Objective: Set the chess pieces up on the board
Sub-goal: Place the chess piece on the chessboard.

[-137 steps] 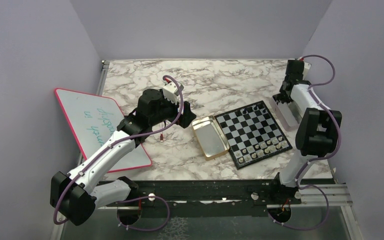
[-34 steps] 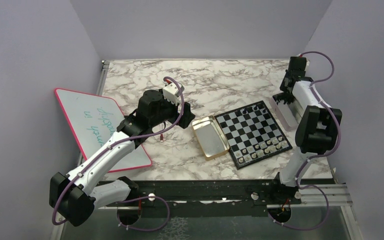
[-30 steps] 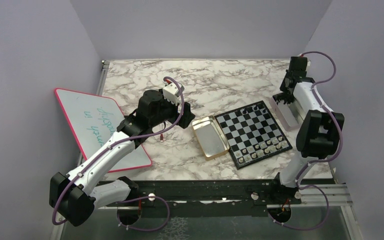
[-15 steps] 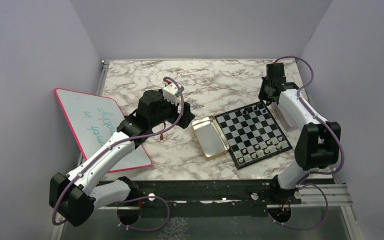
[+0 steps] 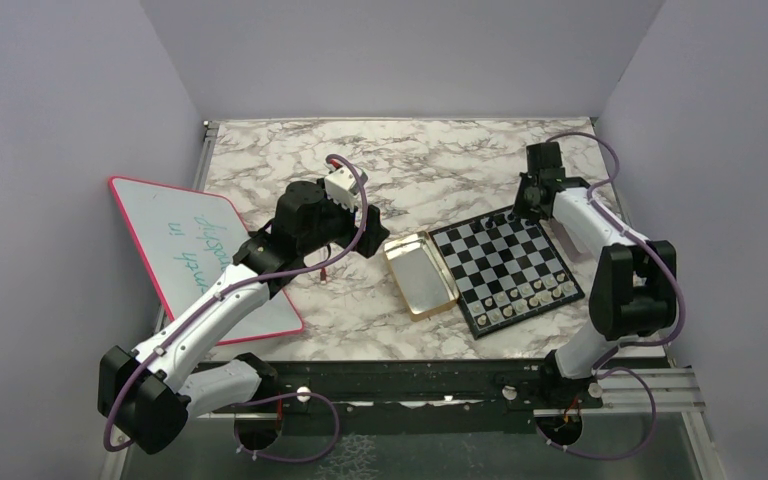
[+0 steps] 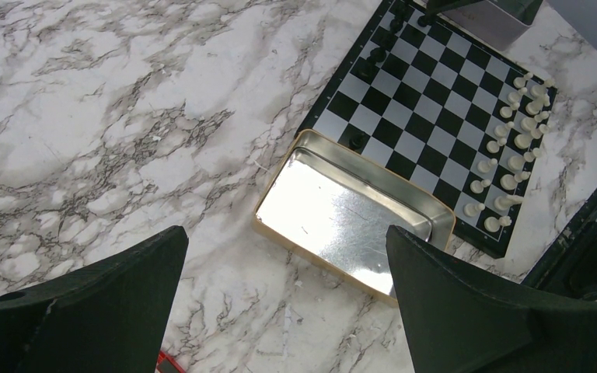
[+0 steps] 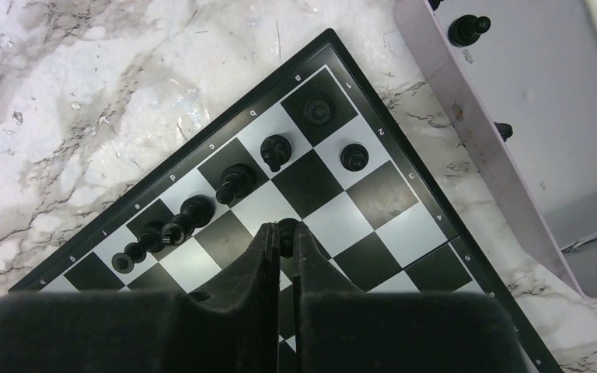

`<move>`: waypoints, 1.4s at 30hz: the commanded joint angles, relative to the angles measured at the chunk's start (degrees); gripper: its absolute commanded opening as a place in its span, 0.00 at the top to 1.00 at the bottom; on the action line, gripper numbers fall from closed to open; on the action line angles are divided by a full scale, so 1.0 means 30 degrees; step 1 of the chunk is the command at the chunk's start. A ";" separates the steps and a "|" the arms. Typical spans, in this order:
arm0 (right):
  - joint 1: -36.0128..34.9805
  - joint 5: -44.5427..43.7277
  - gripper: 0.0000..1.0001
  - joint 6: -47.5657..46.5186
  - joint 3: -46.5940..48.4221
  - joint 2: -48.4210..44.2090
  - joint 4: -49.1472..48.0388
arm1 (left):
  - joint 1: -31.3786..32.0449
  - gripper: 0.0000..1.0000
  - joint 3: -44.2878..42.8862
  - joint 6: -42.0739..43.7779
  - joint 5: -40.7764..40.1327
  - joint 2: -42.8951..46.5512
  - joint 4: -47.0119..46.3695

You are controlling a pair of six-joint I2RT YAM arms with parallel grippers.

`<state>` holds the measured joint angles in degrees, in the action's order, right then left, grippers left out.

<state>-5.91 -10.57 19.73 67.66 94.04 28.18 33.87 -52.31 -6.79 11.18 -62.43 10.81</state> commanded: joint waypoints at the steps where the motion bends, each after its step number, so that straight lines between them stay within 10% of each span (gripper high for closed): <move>1: 0.0037 0.0249 0.99 0.0388 -0.0413 0.0535 -0.0661 | 0.0049 0.01 0.0124 -0.0053 -0.0245 0.0433 -0.0428; 42: 0.0037 -0.1873 0.94 0.0712 0.0262 0.3097 -0.1288 | 0.0049 0.01 0.0124 0.0029 -0.0320 0.0505 -0.0409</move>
<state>-5.91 -14.31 21.10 67.22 101.62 23.86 33.87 -52.25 -6.79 11.07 -62.17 10.81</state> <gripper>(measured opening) 0.108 0.990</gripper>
